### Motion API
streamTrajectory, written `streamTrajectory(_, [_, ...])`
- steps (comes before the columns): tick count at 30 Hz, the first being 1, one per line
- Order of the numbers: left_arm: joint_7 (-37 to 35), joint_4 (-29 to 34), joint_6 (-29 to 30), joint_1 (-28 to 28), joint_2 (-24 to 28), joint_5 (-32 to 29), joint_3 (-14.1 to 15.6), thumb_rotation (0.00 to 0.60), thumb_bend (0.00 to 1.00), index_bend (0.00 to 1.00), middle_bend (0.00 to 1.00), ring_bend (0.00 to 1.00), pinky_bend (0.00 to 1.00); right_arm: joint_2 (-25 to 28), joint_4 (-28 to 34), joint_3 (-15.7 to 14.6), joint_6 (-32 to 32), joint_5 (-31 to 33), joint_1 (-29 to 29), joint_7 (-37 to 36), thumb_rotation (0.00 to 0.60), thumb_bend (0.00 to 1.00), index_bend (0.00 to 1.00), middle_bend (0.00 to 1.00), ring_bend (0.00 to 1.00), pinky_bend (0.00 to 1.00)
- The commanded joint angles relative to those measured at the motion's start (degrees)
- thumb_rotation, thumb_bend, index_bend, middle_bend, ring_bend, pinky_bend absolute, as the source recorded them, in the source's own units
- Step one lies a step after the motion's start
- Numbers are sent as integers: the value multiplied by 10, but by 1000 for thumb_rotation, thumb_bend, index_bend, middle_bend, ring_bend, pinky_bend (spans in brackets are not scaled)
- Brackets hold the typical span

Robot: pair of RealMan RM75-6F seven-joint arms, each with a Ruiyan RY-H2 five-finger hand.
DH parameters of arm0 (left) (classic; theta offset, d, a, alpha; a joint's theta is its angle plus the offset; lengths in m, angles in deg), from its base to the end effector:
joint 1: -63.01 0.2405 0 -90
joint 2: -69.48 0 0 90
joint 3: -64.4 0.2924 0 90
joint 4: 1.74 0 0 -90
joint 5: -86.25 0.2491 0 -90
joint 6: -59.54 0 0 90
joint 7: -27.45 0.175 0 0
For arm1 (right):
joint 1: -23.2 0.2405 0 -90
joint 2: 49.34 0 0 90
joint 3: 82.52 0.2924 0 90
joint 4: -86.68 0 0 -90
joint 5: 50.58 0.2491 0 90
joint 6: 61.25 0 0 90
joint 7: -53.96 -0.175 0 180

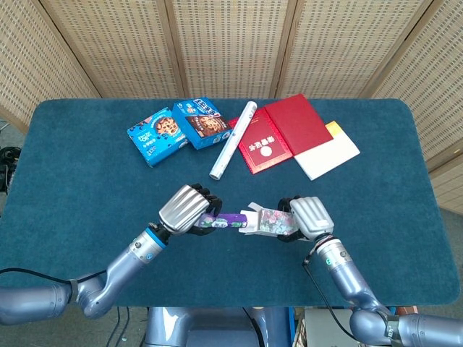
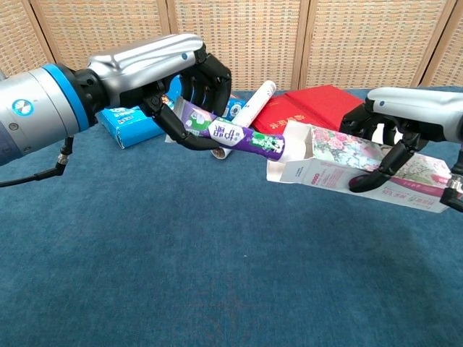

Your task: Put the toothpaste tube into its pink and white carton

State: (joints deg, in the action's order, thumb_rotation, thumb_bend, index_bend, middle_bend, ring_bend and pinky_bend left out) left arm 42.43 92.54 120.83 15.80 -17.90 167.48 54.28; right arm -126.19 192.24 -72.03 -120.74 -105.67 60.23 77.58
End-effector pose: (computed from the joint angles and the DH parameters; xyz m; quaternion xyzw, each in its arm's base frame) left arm -0.0541 0.3647 -0.0480 -0.7696 -0.2644 -0.5000 0.2964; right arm -0.1682 -0.3587 -0.0067 0.6991 -0.4556 0.3656 0.4123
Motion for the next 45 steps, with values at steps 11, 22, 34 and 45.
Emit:
streamTrajectory(11, [-26,-31,18,4,-27,18,3,600,282,897,653,545,511,16,24,15,23,22,6,-54,600,118,594,520,414,531])
streamTrajectory(22, [-38,-38,28,4,-34,30,0,600,282,897,653,544,511,34,46,27,52,35,10,-117,600,118,594,520,414,531])
streamTrajectory(34, [-39,-49,19,-2,-51,19,-6,600,283,897,653,545,511,39,53,26,67,19,13,-157,600,118,594,519,414,531])
streamTrajectory(45, [-23,-50,15,-9,-65,4,-18,600,283,896,653,544,511,45,56,24,78,-9,14,-194,600,118,594,518,414,531])
